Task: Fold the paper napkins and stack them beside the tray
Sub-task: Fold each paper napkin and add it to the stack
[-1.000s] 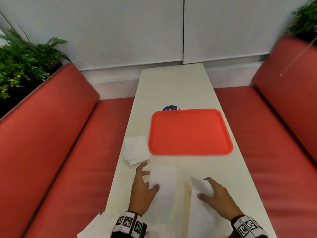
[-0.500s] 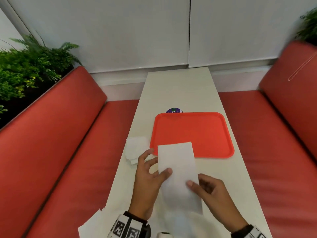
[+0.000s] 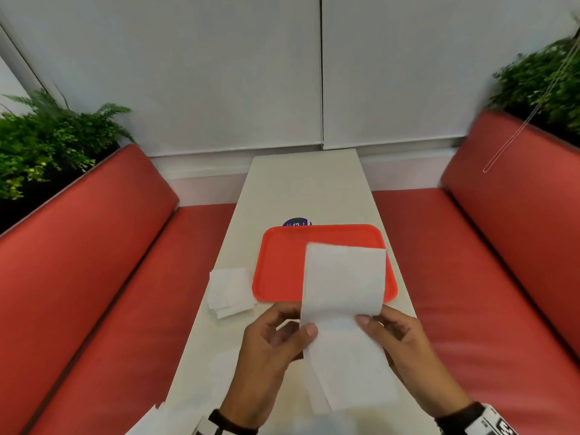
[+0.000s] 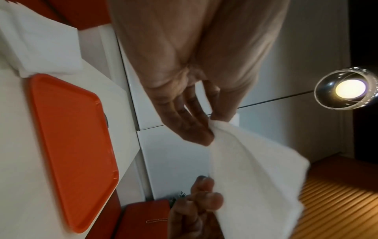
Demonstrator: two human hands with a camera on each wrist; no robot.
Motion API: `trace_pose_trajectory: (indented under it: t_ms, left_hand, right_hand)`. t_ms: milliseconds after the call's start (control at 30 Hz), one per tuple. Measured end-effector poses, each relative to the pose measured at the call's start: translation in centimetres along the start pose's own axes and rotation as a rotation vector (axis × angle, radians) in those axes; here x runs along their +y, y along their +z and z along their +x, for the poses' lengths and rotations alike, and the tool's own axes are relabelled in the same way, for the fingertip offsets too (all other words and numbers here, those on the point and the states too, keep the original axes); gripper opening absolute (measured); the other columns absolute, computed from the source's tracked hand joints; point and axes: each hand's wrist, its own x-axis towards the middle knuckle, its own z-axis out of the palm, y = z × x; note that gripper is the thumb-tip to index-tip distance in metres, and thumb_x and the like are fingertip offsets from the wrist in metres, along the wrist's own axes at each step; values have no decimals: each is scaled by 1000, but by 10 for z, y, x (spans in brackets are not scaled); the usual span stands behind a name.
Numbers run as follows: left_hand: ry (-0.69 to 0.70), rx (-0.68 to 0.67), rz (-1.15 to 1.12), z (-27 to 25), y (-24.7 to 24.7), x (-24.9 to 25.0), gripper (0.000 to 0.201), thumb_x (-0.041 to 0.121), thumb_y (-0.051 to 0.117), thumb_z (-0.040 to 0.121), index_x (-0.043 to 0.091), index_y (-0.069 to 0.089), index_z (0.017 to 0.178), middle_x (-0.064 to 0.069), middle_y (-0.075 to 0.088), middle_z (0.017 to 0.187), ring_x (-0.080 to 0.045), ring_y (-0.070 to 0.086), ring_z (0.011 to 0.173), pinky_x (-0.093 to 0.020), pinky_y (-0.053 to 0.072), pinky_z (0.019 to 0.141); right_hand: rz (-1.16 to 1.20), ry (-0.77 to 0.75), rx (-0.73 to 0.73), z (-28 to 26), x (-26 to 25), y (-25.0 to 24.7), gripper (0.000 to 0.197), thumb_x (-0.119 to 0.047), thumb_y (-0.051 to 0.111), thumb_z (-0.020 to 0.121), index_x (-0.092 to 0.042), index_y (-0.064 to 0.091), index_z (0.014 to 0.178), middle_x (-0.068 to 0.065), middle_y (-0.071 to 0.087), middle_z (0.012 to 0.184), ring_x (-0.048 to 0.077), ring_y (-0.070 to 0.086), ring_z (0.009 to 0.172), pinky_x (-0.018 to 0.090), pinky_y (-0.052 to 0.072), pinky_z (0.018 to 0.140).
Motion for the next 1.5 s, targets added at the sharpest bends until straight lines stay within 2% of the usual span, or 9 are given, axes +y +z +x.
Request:
trace_pose_trajectory:
  t_ms: [167, 267, 400, 633, 700, 1033, 1167, 1367, 1500]
  left_hand:
    - [18, -10, 9, -1, 6, 5, 11, 5, 63, 85, 7, 69, 77, -10, 69, 104, -17, 65, 83, -29, 54, 68]
    - [-63, 20, -53, -4, 10, 11, 27, -2, 47, 95, 11, 62, 76, -9, 60, 91, -17, 54, 71, -25, 40, 57]
    - [-150, 55, -147, -4, 16, 10, 28, 36, 70, 86, 20, 64, 108, -6, 65, 97, -28, 56, 84, -40, 40, 70]
    - [-135, 146, 10, -8, 15, -5, 15, 17, 78, 86, 17, 78, 101, -7, 79, 104, -28, 75, 98, -50, 59, 92]
    - [-142, 200, 53, -7, 6, -11, 15, 21, 81, 84, 17, 78, 98, -5, 79, 100, -26, 76, 94, -51, 59, 92]
    - [-157, 519, 247, 55, -130, -56, 5, 16, 73, 91, 16, 73, 96, 3, 80, 91, -19, 76, 89, -41, 61, 84]
    - [-103, 560, 556, 105, -187, -74, 18, 26, 78, 87, 20, 65, 76, 9, 64, 64, -9, 60, 63, -17, 48, 63]
    - [-109, 546, 818, 179, -235, -100, 20, 37, 81, 82, 20, 74, 89, 6, 51, 108, -16, 38, 107, -24, 34, 89]
    - [-109, 549, 753, 212, -247, -113, 16, 34, 82, 80, 25, 70, 82, 7, 48, 113, -17, 43, 111, -26, 35, 92]
  right_hand:
    - [-25, -41, -83, -3, -18, -10, 43, 3, 42, 101, -10, 82, 91, 15, 66, 88, 12, 61, 78, 15, 47, 69]
    - [-33, -103, -105, -4, -25, -9, 46, -11, 35, 87, -3, 80, 88, 6, 59, 86, 7, 52, 71, 13, 40, 65]
    - [-184, -212, -93, -7, -34, 1, 21, -29, 68, 91, -13, 81, 87, 0, 66, 88, 5, 56, 68, 16, 42, 65]
    - [-133, -51, -3, 2, -14, 13, 34, -15, 73, 85, -31, 70, 115, 14, 65, 99, 37, 67, 63, 35, 57, 65]
    - [-134, -23, 40, 11, 0, 18, 34, -11, 73, 86, -26, 70, 116, 8, 53, 90, 25, 56, 51, 23, 49, 56]
    - [-257, 191, 63, 97, 109, 111, 13, -13, 77, 85, -15, 70, 96, 4, 74, 76, 12, 68, 62, 22, 53, 64]
    - [-376, 192, 175, 155, 153, 142, 13, -14, 80, 82, -23, 70, 82, -8, 71, 64, 11, 66, 64, 19, 48, 60]
    - [-470, 161, 330, 223, 196, 166, 28, -13, 79, 83, -30, 61, 71, 3, 63, 90, 17, 60, 83, 5, 43, 65]
    - [-505, 208, 361, 251, 214, 172, 23, -14, 75, 86, -25, 60, 74, 1, 66, 90, 19, 64, 84, 19, 49, 74]
